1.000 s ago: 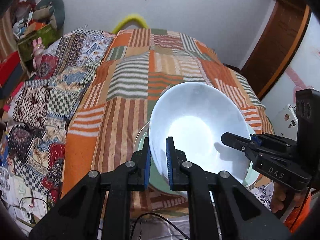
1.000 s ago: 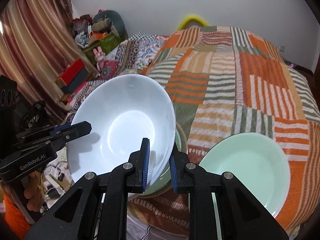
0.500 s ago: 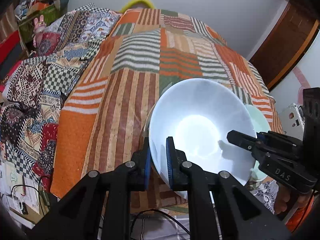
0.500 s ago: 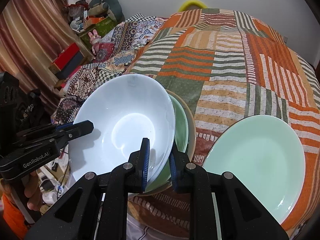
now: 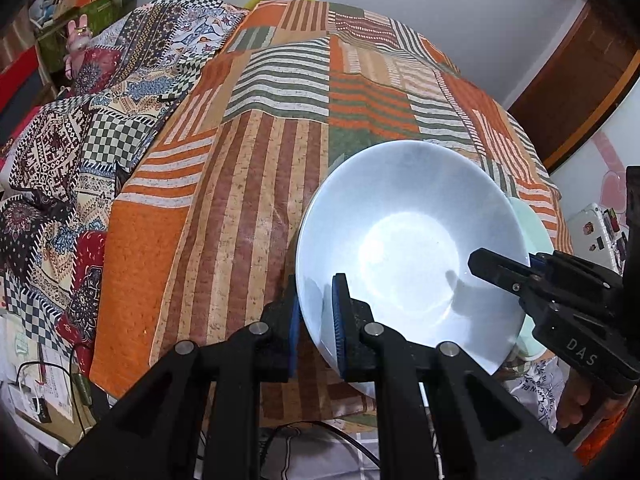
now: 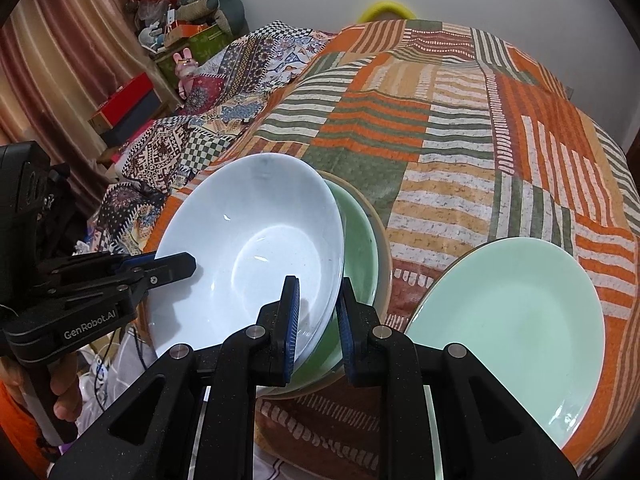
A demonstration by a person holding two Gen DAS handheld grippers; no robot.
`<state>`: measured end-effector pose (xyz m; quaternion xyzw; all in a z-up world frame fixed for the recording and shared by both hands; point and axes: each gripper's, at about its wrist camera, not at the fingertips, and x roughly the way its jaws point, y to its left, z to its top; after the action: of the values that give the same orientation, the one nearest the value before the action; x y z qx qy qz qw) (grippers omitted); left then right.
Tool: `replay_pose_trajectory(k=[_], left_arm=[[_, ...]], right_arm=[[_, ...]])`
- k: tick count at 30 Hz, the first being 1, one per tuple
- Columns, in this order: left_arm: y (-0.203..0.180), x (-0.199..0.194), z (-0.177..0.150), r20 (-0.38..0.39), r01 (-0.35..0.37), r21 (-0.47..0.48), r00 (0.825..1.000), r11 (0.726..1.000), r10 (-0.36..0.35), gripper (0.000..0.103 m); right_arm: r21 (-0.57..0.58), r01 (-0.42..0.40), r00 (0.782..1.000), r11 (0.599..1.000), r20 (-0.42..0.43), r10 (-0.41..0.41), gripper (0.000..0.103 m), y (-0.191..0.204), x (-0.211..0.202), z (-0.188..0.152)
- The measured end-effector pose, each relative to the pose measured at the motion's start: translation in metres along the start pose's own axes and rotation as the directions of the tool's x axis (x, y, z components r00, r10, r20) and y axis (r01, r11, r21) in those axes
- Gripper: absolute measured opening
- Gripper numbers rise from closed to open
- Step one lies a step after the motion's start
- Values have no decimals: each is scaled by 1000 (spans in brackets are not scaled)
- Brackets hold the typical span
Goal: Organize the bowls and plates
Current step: 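Lower the white bowl into the mint bowl and open the left tool, then grip the stack rim with the left tool beside the right tool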
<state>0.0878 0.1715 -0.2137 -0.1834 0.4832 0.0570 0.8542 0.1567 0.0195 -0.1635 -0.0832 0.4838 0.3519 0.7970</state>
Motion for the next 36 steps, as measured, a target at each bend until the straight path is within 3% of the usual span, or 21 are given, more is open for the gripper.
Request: replay_pose_trajectory(k=[10, 14, 20, 26, 28, 30, 31, 33, 36], left_arm=[[1, 2, 1, -3, -8, 4, 1000, 1000, 8, 12], [-3, -5, 4, 22, -30, 27, 999, 999, 30, 12], [0, -25, 8, 64, -7, 16, 998, 1000, 6, 13], [8, -35, 8, 84, 7, 3, 996, 1000, -8, 18], [11, -35, 5, 84, 10, -1, 996, 1000, -10, 30], [15, -34, 2, 82, 16, -8, 997, 1000, -15, 35], [17, -32, 0, 77, 21, -12, 997, 1000, -20, 37], [20, -28, -3, 64, 29, -19, 998, 999, -28, 37], [23, -20, -6, 46, 43, -29, 998, 999, -41, 37]], right_arm=[[-36, 51, 999, 998, 17, -51, 21, 5, -1, 3], [-34, 45, 999, 998, 11, -45, 21, 2, -2, 6], [-40, 54, 998, 998, 11, -54, 21, 4, -6, 6], [-17, 30, 999, 999, 9, -30, 21, -1, -8, 7], [-8, 20, 1000, 1000, 7, -20, 21, -3, -9, 6], [-7, 14, 1000, 1000, 7, -14, 21, -4, -12, 6], [-12, 26, 1000, 1000, 14, -25, 22, -4, -14, 6], [-35, 64, 996, 997, 60, -62, 37, -3, -23, 7], [-40, 60, 993, 997, 100, -56, 48, -5, -33, 7]])
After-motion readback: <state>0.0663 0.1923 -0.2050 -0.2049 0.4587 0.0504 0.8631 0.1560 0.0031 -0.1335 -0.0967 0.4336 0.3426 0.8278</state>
